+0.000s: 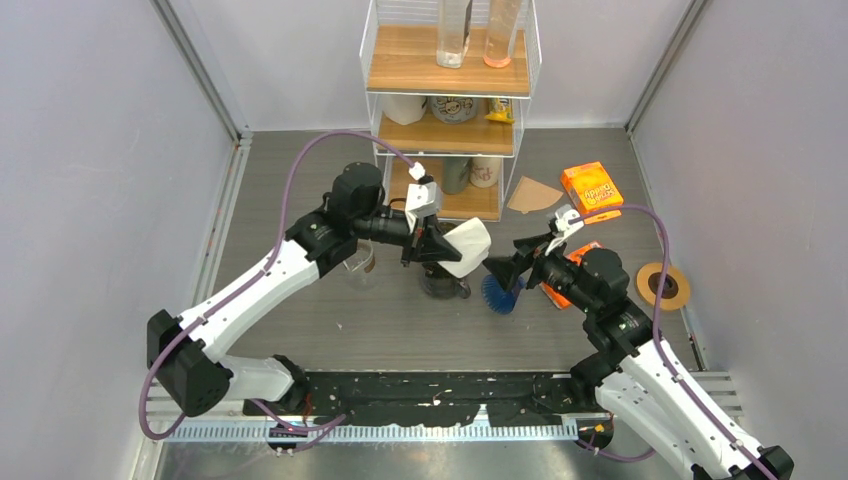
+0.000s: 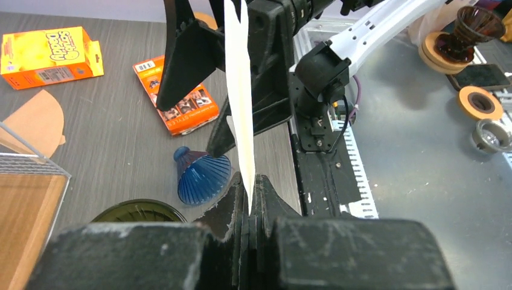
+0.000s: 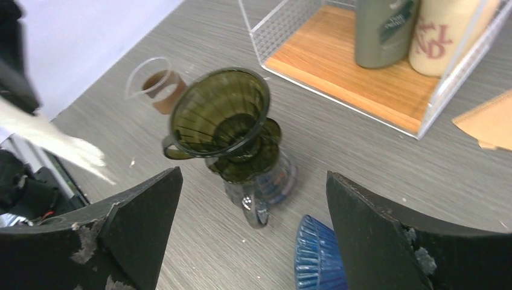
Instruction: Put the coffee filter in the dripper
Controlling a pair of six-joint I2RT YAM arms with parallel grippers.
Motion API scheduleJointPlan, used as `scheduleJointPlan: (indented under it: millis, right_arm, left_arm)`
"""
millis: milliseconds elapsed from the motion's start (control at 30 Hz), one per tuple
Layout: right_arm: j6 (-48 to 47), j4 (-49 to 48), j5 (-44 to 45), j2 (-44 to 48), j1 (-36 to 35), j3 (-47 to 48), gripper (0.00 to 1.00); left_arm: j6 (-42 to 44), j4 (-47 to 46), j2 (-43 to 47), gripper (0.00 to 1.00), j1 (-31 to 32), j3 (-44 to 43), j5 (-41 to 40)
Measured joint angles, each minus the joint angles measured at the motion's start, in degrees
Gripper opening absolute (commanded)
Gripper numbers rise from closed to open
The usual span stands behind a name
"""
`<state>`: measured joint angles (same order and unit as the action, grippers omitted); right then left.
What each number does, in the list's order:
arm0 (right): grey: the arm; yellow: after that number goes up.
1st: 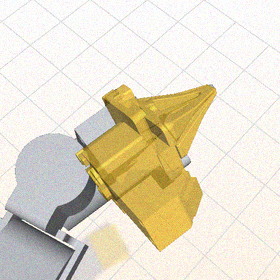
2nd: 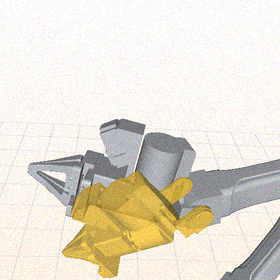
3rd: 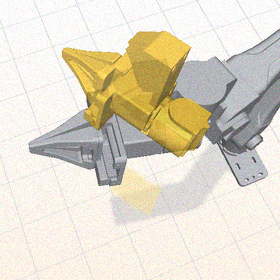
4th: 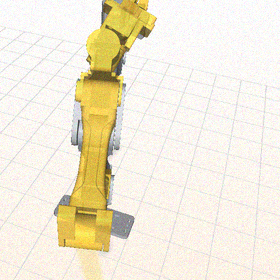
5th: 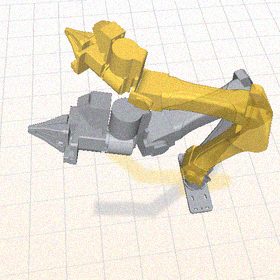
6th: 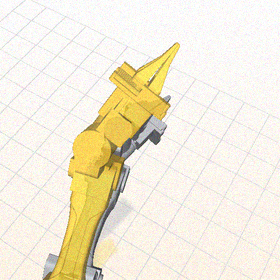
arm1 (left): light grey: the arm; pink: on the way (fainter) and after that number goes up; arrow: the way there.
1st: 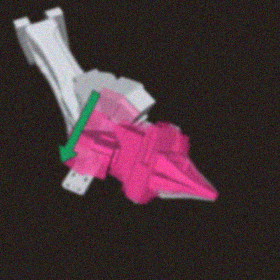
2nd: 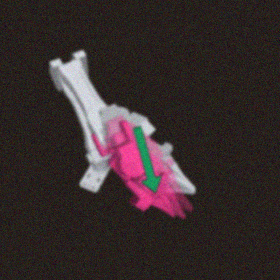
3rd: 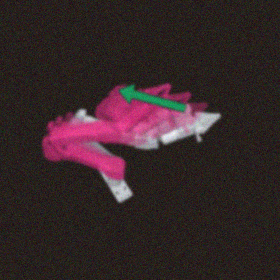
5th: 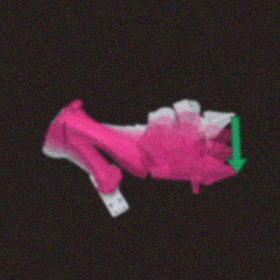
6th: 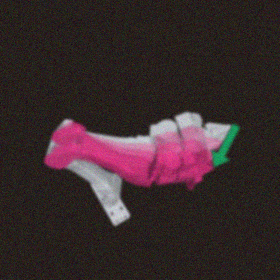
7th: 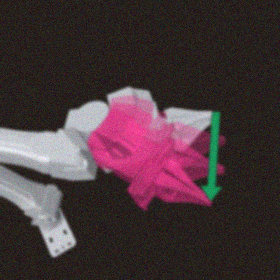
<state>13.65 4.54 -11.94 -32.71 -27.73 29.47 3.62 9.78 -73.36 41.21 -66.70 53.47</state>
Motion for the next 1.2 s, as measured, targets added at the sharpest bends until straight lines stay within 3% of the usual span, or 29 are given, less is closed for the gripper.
scheduleJointPlan:
  millis: [367, 1200]
  right_arm:
    - [-1.5, -3.3, -4.3, 3.0, 0.0, 0.0, 0.95]
    - [-1.7, -6.0, -8.8, 3.1, 0.0, 0.0, 0.95]
  left_arm:
    - [5.6, 5.7, -1.4, 0.0, -0.1, -2.1, 2.1]
    - [5.8, 6.0, -1.4, 0.0, -0.1, -2.1, 2.2]
